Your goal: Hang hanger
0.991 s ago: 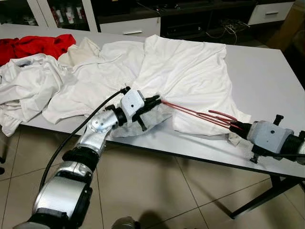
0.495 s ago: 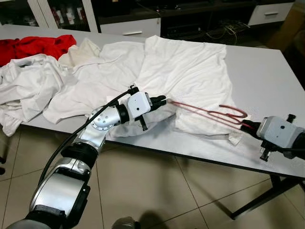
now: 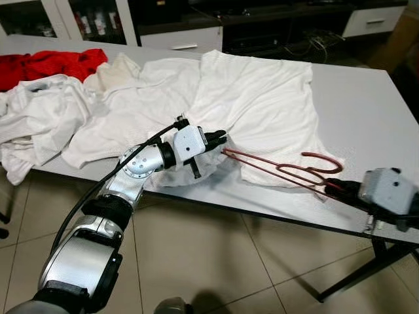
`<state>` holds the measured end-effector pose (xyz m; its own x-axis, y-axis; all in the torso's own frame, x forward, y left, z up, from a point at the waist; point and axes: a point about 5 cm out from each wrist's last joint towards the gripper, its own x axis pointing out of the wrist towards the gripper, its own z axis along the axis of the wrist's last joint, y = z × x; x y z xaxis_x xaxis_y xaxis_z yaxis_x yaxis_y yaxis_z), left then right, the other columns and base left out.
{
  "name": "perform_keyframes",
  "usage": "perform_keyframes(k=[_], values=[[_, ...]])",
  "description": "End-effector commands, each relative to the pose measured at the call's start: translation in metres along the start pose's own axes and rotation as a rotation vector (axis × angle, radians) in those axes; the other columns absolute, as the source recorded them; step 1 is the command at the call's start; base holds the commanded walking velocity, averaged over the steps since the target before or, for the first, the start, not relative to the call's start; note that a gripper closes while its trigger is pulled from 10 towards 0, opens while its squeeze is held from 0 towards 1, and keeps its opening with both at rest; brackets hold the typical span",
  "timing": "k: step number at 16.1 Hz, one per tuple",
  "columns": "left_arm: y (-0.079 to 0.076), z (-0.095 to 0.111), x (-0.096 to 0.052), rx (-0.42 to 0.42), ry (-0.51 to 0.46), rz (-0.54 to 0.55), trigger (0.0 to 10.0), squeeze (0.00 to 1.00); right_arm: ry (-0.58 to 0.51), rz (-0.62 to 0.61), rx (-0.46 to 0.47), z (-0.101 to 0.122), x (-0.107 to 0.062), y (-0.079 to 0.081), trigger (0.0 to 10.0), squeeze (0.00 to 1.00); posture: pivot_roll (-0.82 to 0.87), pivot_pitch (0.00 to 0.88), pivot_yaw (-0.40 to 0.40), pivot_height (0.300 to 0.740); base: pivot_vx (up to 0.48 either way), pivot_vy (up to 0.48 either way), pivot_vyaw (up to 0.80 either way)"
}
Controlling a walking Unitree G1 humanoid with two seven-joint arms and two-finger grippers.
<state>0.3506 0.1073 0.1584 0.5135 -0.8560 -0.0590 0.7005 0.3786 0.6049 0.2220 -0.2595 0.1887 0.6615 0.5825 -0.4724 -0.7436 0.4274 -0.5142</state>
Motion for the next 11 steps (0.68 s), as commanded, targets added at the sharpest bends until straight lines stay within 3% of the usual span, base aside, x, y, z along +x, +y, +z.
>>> perform_keyframes(k=[1, 5, 7, 11], values=[[0.002, 0.002, 0.002, 0.019, 0.000, -0.012, 0.0, 0.00, -0.002, -0.005, -0.015, 0.003, -0.004, -0.002, 10.0, 0.00, 0.09, 0.002, 0.055, 0.740, 0.000, 0.000, 0.00], [0.001, 0.003, 0.003, 0.003, -0.013, -0.004, 0.0, 0.00, -0.026, 0.000, -0.027, 0.009, 0.015, 0.001, 10.0, 0.00, 0.09, 0.001, 0.046, 0.740, 0.000, 0.000, 0.00], [-0.001, 0.004, 0.005, -0.012, -0.028, 0.002, 0.0, 0.00, -0.025, -0.065, -0.051, 0.010, 0.036, -0.003, 10.0, 0.00, 0.10, 0.001, 0.040, 0.740, 0.000, 0.000, 0.00], [-0.004, 0.005, 0.005, -0.078, -0.070, 0.034, 0.0, 0.00, -0.006, -0.173, -0.059, 0.007, 0.054, -0.015, 10.0, 0.00, 0.11, 0.002, 0.029, 0.740, 0.000, 0.000, 0.00]])
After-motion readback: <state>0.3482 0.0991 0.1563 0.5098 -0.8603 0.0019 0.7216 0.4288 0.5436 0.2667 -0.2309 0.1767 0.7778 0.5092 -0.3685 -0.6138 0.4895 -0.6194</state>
